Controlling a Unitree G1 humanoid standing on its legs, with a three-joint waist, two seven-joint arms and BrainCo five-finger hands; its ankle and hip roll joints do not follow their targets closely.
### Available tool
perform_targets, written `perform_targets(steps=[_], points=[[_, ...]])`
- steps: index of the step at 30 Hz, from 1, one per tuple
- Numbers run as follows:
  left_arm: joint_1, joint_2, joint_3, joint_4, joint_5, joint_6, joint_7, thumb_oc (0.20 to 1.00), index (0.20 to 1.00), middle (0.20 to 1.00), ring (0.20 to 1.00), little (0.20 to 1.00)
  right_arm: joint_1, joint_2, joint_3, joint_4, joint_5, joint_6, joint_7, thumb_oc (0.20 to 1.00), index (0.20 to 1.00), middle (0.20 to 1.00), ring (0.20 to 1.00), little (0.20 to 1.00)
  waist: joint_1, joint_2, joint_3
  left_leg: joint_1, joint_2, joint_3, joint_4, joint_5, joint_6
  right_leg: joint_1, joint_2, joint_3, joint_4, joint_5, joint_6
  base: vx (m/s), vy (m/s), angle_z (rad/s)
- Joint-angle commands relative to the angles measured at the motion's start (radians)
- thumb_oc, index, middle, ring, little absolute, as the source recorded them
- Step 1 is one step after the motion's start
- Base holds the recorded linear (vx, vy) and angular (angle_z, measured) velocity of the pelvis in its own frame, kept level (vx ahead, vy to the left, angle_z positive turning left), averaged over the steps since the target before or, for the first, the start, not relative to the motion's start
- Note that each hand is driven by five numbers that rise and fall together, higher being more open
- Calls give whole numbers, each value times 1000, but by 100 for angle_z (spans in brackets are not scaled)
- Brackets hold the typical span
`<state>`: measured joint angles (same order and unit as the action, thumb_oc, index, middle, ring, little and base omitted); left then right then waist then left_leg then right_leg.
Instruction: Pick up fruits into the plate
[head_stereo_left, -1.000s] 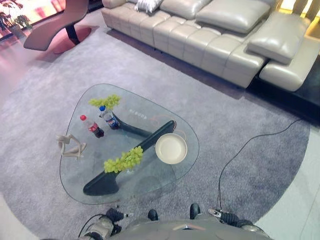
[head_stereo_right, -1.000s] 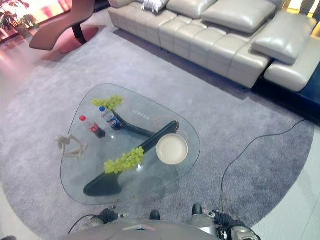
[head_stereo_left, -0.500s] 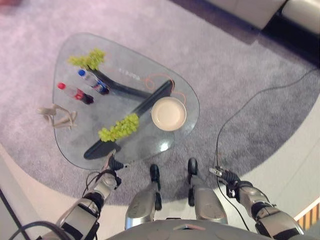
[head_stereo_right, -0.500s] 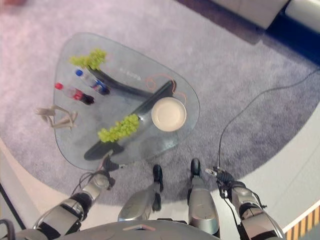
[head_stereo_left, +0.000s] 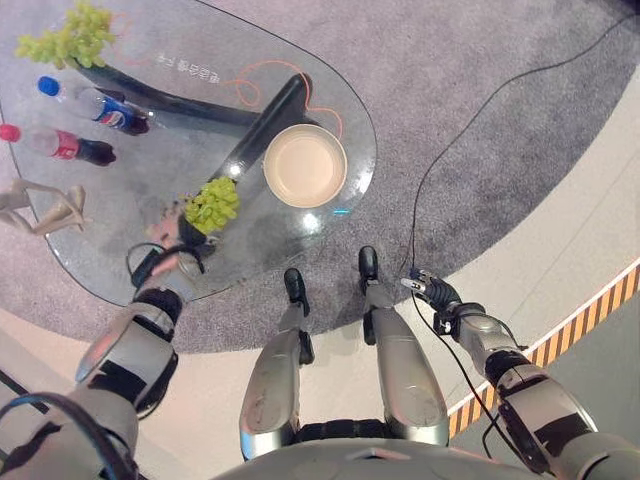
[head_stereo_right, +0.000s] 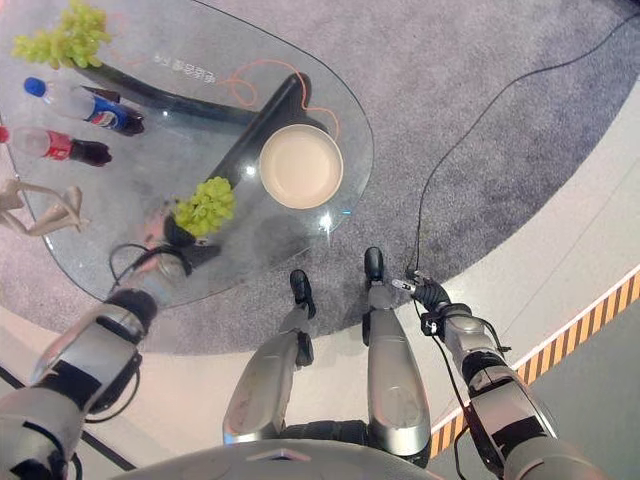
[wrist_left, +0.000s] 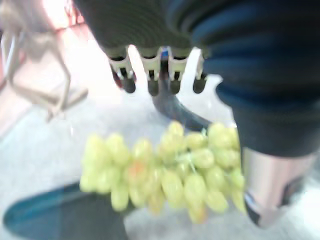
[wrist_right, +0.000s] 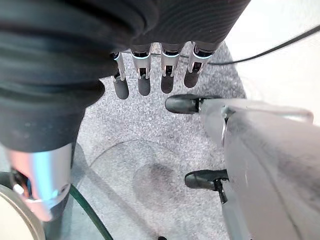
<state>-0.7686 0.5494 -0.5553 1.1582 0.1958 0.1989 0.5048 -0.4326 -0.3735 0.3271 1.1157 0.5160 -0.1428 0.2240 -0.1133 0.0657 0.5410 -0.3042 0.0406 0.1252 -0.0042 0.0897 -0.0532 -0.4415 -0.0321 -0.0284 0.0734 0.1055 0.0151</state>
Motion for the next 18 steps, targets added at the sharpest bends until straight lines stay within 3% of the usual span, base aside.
perform_targets(steps=[1,8,18], points=[[39,30,18,36,57,87,93,1000,1000,1000,1000,1000,42,-4,20,-42,53,-3,-11,1000,1000,1000,1000,1000,15,-36,-21,-132,-53,-88,122,-49,25,-104,45,26,164,-103,27,-63,-14,-2],[10,62,76,26,48,67,229,1000,1000,1000,1000,1000,42,2,27,-59,90,-7,-36,1000,1000,1000,1000,1000,32,-42,-21,-182,-56,-100,108,-37,25,-157,50,19,165,-96,28,-43,-6,4],[19,77,87,-44,94,157,202,1000,1000,1000,1000,1000,52,-7,2,-114,115,-2,-46,1000,1000,1000,1000,1000,46,-34,-21,-245,-75,-117,149,-43,27,-213,42,0,202,-101,31,-10,8,7]])
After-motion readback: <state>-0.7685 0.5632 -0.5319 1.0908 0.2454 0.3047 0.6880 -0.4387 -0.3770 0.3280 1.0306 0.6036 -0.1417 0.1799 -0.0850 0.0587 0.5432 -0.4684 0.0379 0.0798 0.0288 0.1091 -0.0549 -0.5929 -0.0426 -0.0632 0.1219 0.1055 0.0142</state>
